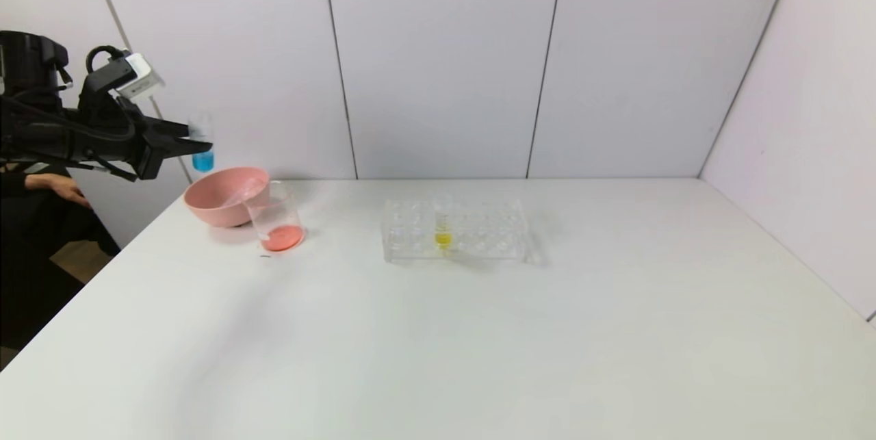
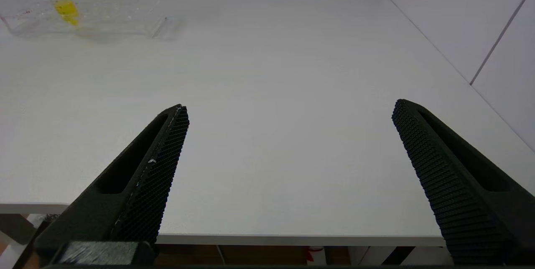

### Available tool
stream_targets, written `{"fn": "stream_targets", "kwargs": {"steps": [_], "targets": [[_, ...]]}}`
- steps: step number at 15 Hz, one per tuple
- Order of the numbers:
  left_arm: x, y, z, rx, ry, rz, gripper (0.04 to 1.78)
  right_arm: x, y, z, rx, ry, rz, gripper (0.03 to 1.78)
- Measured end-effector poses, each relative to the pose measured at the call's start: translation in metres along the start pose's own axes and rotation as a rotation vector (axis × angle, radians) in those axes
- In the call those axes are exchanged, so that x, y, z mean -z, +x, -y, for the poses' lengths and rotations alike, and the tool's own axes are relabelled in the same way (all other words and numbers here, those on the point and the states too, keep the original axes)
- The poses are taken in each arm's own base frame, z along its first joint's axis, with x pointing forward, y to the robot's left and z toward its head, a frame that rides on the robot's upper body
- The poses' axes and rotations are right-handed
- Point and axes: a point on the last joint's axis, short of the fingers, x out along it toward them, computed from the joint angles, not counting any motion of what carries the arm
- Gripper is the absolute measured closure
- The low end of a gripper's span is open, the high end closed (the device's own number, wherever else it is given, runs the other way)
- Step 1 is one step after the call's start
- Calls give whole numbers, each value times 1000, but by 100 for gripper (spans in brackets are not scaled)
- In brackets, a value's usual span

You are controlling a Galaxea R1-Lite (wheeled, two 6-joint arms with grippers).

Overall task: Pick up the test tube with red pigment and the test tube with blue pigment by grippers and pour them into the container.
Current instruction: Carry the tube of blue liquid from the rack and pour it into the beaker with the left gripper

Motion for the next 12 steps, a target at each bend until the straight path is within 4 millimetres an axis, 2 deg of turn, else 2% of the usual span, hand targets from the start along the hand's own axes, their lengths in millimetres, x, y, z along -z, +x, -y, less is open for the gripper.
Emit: {"fn": "stream_targets", "kwargs": {"steps": [5,12], "targets": [[12,2,-13,79,112,-14,138,0,0,0,0,0,0,4],[13,3,-26,136,274,-27,138,0,0,0,0,0,0,4]]}}
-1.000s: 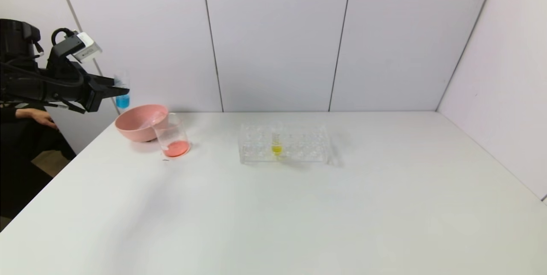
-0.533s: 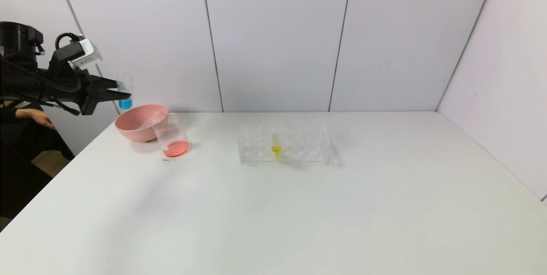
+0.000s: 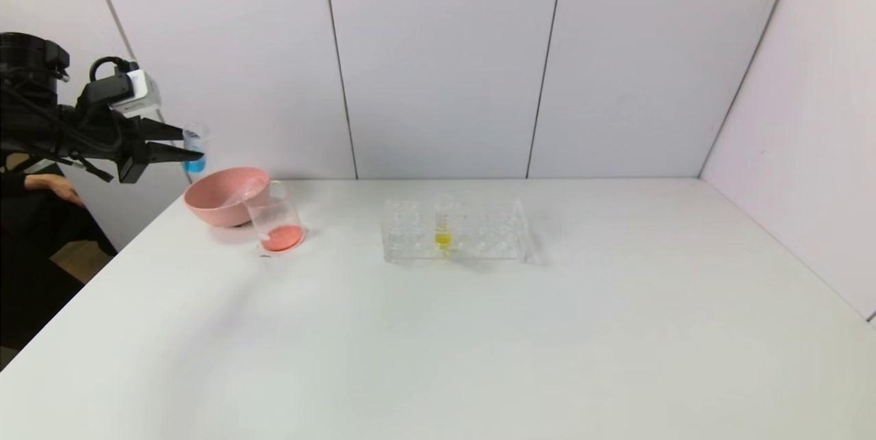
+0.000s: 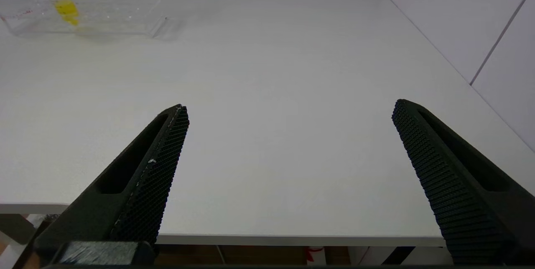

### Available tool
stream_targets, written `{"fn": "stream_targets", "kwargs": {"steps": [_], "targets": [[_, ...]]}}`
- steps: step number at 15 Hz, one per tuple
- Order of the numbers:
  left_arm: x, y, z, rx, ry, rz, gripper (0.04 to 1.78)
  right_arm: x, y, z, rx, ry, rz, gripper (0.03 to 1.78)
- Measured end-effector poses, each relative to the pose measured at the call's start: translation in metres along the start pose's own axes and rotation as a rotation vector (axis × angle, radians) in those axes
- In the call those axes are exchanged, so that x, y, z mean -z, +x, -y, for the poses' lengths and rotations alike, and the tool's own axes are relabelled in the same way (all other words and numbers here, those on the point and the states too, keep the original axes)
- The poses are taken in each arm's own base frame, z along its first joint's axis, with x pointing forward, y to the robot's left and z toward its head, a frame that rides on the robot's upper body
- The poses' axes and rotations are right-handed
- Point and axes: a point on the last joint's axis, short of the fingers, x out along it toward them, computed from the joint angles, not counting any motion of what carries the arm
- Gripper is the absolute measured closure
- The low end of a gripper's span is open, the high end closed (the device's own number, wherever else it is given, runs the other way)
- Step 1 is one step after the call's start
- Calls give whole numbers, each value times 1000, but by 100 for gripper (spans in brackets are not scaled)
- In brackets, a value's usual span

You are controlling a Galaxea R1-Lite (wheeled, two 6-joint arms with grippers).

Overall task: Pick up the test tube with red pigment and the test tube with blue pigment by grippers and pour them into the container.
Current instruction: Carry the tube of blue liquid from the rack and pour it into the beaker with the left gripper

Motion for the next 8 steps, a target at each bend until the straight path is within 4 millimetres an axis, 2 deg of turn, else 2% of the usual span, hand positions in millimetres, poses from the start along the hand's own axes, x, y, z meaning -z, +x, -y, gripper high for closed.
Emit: {"fn": "stream_targets", "kwargs": {"steps": [8], "targets": [[8,11,-5,-12,47,-145,138,0,0,0,0,0,0,4]]}}
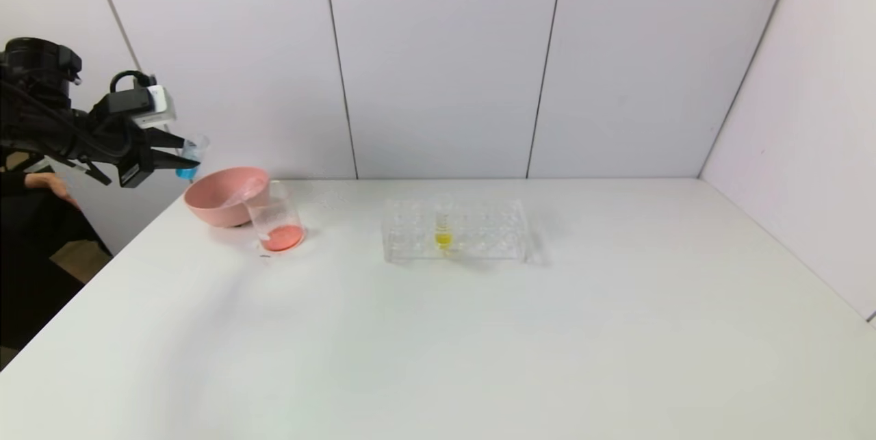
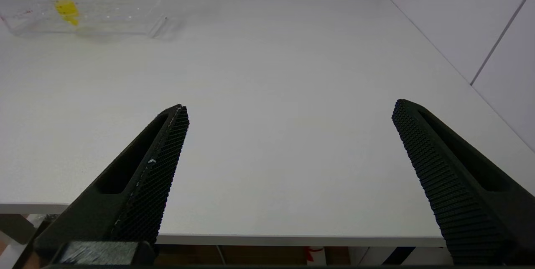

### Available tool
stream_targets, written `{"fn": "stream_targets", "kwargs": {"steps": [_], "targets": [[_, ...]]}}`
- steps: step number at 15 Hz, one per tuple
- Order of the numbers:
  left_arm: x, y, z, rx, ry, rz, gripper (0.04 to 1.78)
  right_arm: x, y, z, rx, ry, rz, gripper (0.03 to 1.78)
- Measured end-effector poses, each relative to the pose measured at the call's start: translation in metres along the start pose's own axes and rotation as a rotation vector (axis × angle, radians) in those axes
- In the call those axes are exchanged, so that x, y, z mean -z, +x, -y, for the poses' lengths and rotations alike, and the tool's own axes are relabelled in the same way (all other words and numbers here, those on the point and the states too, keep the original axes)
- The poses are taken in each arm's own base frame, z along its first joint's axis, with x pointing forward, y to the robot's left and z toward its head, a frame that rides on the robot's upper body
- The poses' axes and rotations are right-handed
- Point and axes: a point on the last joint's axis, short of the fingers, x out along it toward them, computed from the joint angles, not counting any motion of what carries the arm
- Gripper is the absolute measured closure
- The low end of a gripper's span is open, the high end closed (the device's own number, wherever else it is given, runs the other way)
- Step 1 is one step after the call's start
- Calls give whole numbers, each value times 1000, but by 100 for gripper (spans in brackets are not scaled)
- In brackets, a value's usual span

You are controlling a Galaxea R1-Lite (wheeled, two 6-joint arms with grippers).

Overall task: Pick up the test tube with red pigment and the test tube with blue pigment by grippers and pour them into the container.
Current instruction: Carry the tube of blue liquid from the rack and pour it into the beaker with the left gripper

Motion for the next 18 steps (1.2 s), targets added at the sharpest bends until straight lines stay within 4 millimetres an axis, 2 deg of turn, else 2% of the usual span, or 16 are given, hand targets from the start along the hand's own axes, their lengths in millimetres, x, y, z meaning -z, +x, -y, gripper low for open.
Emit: {"fn": "stream_targets", "kwargs": {"steps": [18], "targets": [[-29,28,8,5,107,-172,138,0,0,0,0,0,0,4]]}}
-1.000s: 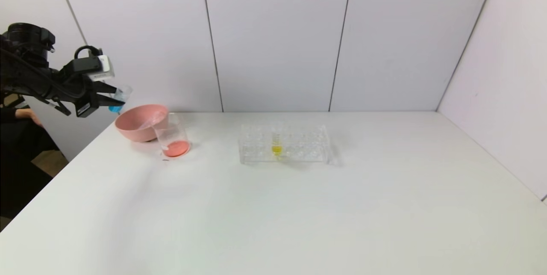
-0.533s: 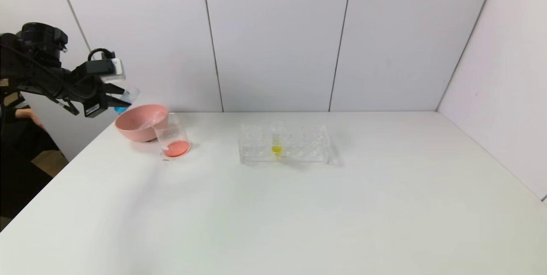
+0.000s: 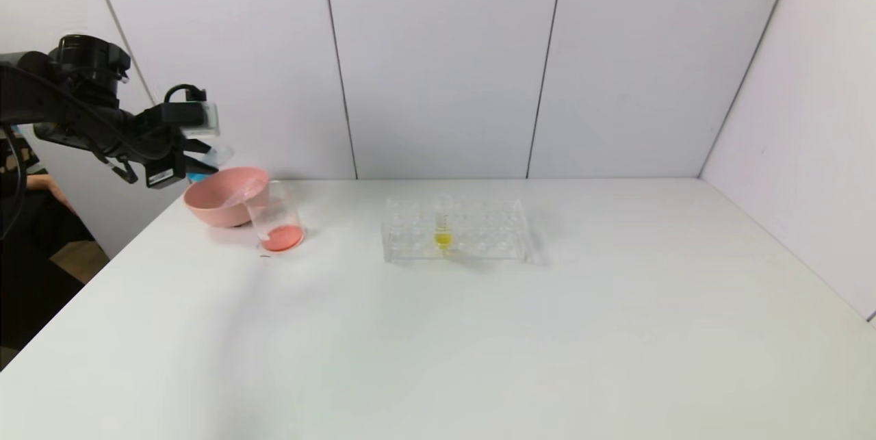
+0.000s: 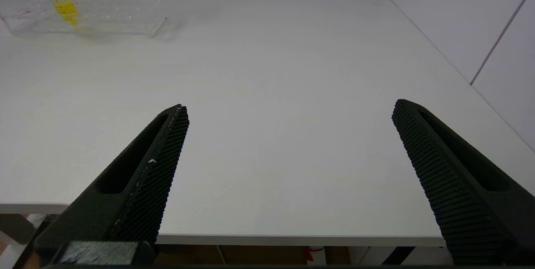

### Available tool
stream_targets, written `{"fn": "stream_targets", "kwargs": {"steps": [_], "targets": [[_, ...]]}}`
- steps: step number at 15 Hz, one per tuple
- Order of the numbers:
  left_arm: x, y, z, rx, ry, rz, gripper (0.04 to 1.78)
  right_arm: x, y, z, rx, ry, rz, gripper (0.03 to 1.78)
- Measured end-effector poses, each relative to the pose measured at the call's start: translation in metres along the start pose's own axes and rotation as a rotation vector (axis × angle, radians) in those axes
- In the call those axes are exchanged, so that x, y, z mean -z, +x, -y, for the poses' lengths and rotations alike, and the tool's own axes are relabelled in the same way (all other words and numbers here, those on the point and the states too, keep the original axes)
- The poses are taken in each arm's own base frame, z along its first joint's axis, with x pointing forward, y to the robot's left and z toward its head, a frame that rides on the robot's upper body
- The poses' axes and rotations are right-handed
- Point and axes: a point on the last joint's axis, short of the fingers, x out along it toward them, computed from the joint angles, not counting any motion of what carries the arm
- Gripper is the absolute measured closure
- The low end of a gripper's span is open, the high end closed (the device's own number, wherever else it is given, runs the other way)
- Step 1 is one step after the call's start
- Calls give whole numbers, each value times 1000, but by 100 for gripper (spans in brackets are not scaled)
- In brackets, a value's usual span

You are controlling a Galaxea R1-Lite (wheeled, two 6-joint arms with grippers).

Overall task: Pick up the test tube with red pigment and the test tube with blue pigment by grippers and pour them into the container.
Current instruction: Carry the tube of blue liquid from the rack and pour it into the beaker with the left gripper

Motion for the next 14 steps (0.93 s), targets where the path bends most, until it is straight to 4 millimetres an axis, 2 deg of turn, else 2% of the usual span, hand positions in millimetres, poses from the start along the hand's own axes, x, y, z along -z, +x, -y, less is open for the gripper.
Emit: {"fn": "stream_targets", "kwargs": {"steps": [5,14], "targets": [[-9,6,2,-5,26,-79,138,0,0,0,0,0,0,4],[-22,11,5,0,69,-102,138,0,0,0,0,0,0,4]]}}
